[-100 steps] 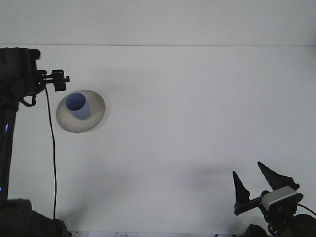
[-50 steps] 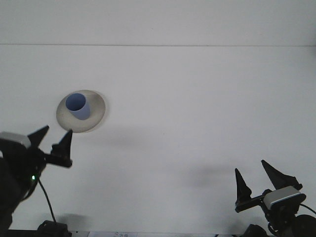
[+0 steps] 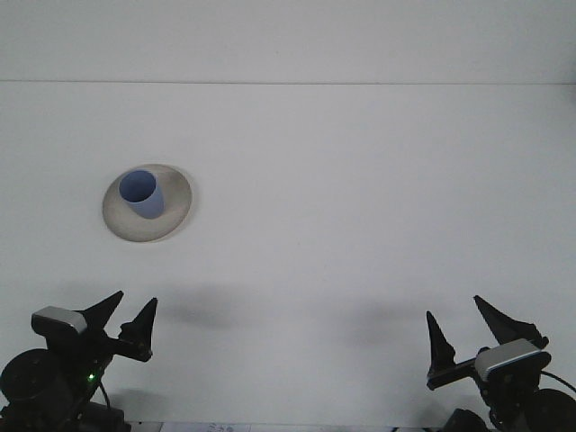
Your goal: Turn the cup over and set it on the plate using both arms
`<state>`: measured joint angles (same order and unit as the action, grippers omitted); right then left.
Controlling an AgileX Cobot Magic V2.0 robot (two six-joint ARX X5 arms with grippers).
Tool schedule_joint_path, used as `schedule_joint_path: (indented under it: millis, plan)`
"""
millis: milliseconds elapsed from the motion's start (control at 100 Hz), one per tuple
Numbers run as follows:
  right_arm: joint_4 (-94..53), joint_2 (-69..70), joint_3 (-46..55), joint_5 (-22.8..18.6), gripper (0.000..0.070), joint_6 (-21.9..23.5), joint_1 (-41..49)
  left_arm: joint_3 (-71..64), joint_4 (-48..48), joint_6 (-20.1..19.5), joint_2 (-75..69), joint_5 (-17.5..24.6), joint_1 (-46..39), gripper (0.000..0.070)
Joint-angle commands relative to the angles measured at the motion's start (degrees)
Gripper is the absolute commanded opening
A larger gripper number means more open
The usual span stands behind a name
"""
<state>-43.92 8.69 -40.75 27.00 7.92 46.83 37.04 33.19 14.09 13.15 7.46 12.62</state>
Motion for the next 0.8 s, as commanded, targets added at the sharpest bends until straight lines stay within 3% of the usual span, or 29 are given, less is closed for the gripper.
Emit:
schedule_joint_path:
  millis: [0,40,90,100,110,790]
  plan:
    - [0.39,0.0,-0.04,-0.02,0.0428,0.13,0.46,0.46,-1.7,-0.48,0.04,0.09,0.2,0.0401]
    - [0.39,0.0,-0.04,-0.04,0.0264,0.28,0.46,0.48,-2.1,-0.48,0.02,0.09,0.2,0.0284]
    - [0.39,0.0,-0.04,-0.04,0.0009,0.26,0.46,0.48,-2.12,-0.48,0.0,0.09,0.2,0.0077]
    - [0.39,0.0,-0.04,-0.04,0.0,0.24,0.46,0.48,-2.1,-0.48,0.0,0.09,0.2,0.0031]
    - [0.39,0.0,-0.04,-0.04,0.0,0.22,0.46,0.48,-2.03,-0.48,0.0,0.09,0.2,0.0]
    - [0.66,-0.02,-0.07,0.0,0.0006,0.2,0.46,0.5,-2.03,0.15,-0.15,0.07,0.2,0.0016]
